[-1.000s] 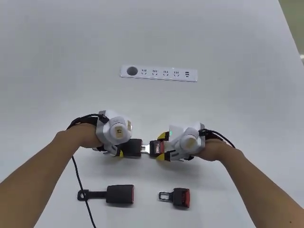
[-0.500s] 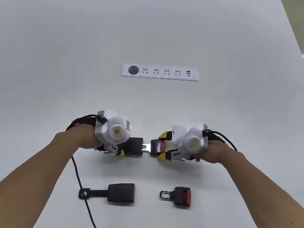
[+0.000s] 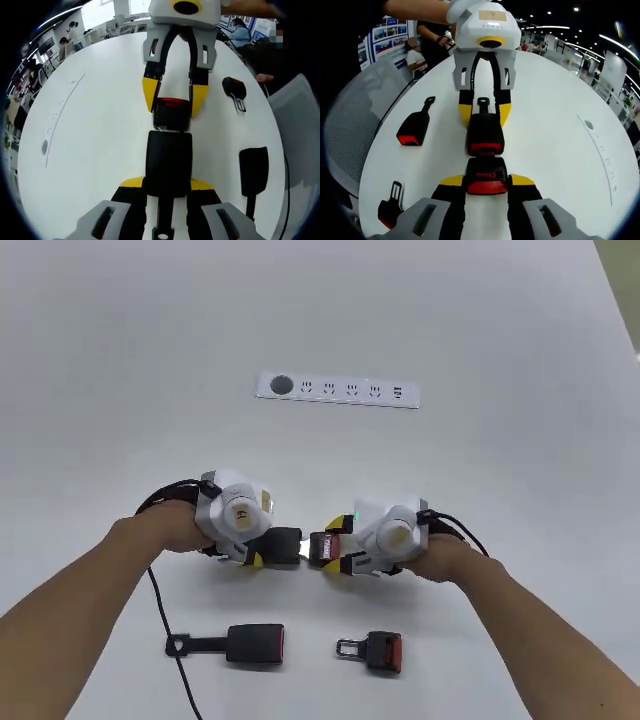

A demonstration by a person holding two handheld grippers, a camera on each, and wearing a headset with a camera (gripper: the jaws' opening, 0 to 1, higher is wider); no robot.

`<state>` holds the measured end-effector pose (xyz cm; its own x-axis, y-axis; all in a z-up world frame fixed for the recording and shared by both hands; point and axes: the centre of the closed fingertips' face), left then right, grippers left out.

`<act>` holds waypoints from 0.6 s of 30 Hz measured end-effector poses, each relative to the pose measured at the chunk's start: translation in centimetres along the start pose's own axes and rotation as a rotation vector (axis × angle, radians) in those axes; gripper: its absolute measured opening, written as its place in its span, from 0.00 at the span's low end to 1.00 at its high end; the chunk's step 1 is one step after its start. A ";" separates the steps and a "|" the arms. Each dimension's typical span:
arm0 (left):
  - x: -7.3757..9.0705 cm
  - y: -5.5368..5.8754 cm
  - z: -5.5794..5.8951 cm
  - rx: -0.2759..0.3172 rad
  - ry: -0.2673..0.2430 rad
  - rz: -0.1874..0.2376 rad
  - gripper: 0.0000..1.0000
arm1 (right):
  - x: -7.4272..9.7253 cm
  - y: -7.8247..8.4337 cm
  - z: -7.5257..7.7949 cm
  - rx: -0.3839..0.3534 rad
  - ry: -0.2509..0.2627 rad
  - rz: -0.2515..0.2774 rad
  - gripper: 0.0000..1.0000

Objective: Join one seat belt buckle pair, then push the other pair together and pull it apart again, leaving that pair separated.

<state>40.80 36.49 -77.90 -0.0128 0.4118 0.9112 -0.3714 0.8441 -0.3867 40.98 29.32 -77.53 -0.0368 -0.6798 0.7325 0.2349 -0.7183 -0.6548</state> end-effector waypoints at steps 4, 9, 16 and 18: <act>0.0 -0.1 0.1 -0.001 0.000 -0.004 0.30 | -0.1 -0.1 0.0 0.001 -0.002 0.001 0.27; 0.0 -0.1 0.1 0.001 0.001 0.003 0.30 | -0.6 -1.1 -0.2 0.012 -0.003 0.009 0.27; 0.1 0.0 0.0 -0.011 0.004 -0.008 0.30 | 0.6 -0.3 0.0 0.012 0.012 -0.015 0.27; 0.2 0.0 0.0 -0.008 0.008 -0.003 0.30 | 0.6 -0.3 0.0 0.011 0.005 -0.005 0.28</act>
Point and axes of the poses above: the centre of the closed fingertips' face, and the gripper's own axes: x roughly backward along the fingers, z roughly to its right, y roughly out of its underside, and after that the axes turned 15 degrees about x, right-handed
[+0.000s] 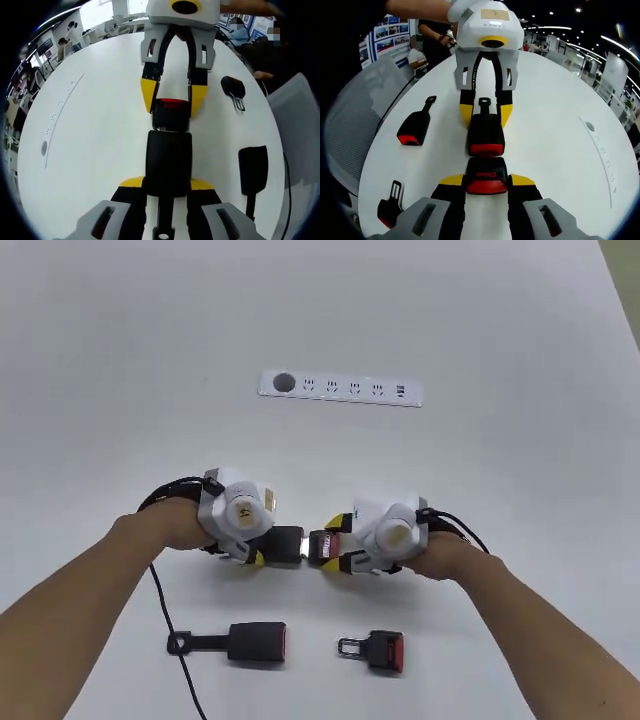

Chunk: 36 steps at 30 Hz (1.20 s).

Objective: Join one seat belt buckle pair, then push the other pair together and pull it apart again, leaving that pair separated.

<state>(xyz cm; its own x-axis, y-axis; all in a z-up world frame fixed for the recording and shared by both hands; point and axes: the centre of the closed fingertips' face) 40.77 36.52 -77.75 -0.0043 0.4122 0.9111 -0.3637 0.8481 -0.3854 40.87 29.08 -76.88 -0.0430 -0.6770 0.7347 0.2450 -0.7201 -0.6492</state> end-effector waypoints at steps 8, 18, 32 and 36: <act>0.1 -0.2 0.3 -0.011 -0.008 -0.012 0.30 | -0.5 0.1 -0.1 -0.031 0.002 0.001 0.28; -0.1 0.2 0.1 -0.017 -0.007 -0.012 0.31 | -0.3 -0.1 -0.2 -0.023 0.008 0.008 0.28; -0.1 0.3 0.2 -0.009 -0.010 0.028 0.33 | -0.2 0.0 -0.3 0.023 0.003 0.005 0.33; -0.1 0.7 -0.3 0.006 -0.034 0.042 0.37 | 0.0 -0.1 -0.7 0.019 -0.006 -0.003 0.39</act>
Point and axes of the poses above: the centre of the closed fingertips' face, and the gripper's own axes: x roughly backward along the fingers, z roughly to its right, y roughly out of its underside, and after that the axes turned 15 degrees about x, right-handed
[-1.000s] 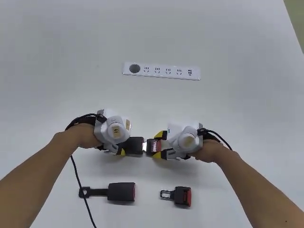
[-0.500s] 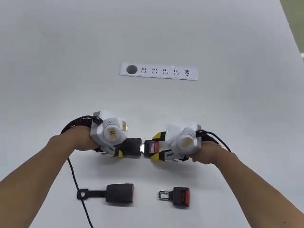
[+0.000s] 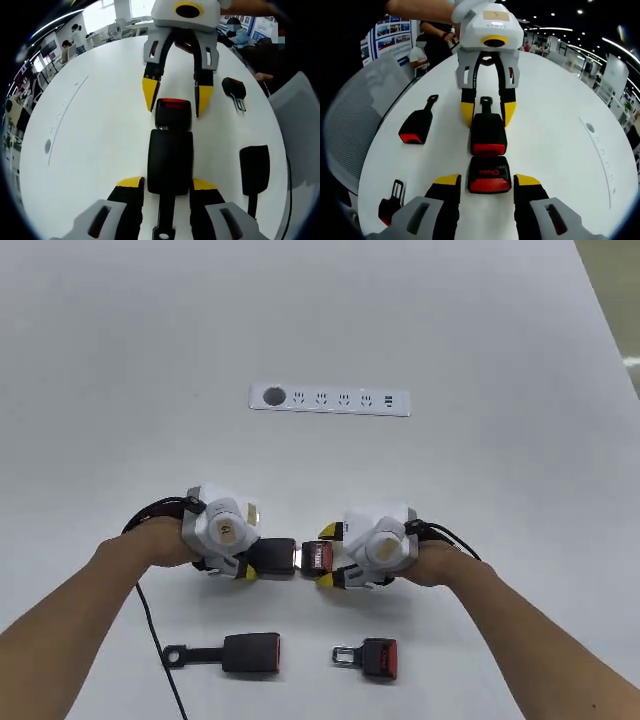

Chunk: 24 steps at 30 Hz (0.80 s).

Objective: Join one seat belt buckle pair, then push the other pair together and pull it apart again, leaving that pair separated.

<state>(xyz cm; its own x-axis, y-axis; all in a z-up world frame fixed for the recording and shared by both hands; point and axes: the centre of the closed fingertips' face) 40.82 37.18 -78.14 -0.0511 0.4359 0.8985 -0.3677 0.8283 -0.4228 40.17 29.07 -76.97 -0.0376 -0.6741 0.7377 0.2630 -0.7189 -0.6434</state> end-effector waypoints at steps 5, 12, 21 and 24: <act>0.4 0.3 0.3 0.013 -0.011 0.015 0.41 | 0.9 0.4 -0.3 0.013 0.006 -0.028 0.42; 1.3 0.6 0.9 0.083 -0.023 0.050 0.44 | 2.3 1.4 -0.7 -0.011 0.019 -0.045 0.48; 2.8 2.1 0.9 0.170 -0.039 0.093 0.50 | 4.5 3.8 -1.3 -0.069 0.058 -0.076 0.54; 3.0 2.6 1.1 0.194 -0.046 0.111 0.51 | 5.1 4.9 -1.4 -0.095 0.076 -0.082 0.55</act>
Point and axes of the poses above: the centre of the closed fingertips' face, and the gripper's own axes: x roughly backward along the fingers, z roughly to its right, y roughly out of its underside, and after that the axes turned 15 degrees about x, right-handed
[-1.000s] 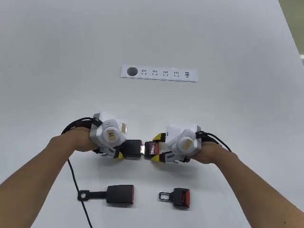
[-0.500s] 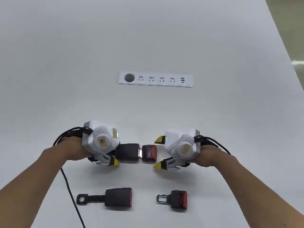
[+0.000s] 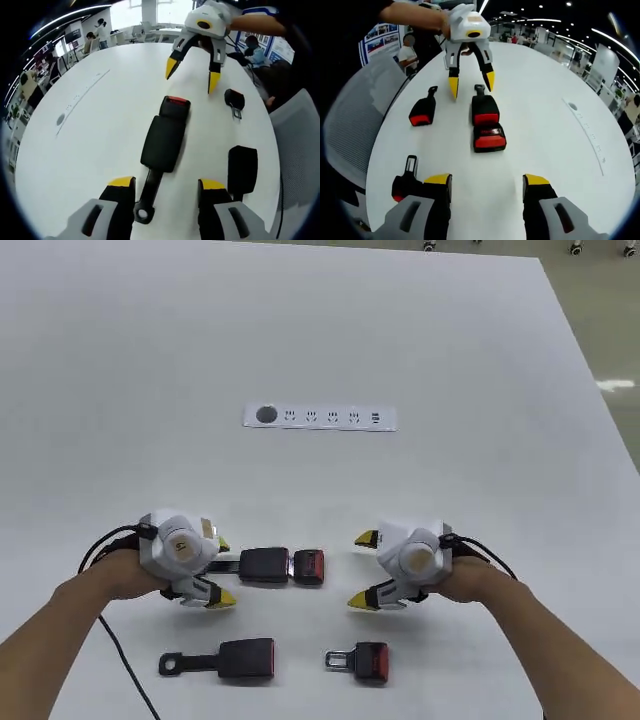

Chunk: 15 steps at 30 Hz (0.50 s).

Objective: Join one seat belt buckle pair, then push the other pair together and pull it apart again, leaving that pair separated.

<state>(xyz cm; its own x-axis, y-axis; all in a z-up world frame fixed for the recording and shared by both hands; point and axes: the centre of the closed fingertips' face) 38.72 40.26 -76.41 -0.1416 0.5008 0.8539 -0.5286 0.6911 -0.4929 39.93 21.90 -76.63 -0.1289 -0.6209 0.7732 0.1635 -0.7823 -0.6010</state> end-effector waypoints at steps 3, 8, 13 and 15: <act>0.4 0.3 0.3 0.032 -0.005 0.025 0.52 | 0.9 0.3 -0.7 -0.020 0.016 -0.001 0.57; 1.3 1.3 0.2 0.099 -0.018 0.071 0.54 | 2.0 1.4 -0.8 -0.054 0.047 0.003 0.59; 3.0 1.3 0.7 0.156 -0.039 0.124 0.57 | 3.5 2.2 -1.5 -0.090 0.080 -0.001 0.61; 3.6 2.0 0.5 0.164 -0.067 0.143 0.59 | 3.9 2.8 -1.8 -0.093 0.093 -0.007 0.62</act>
<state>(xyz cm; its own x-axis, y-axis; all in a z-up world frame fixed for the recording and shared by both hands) 36.76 43.23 -74.29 -0.2768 0.5482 0.7892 -0.6275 0.5189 -0.5805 38.09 17.18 -75.71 -0.2204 -0.6138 0.7580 0.0715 -0.7852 -0.6151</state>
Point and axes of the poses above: the centre of the closed fingertips' face, and the gripper's own axes: x roughly backward along the fingers, z roughly to its right, y roughly out of its underside, and after that the axes turned 15 degrees about x, right-handed
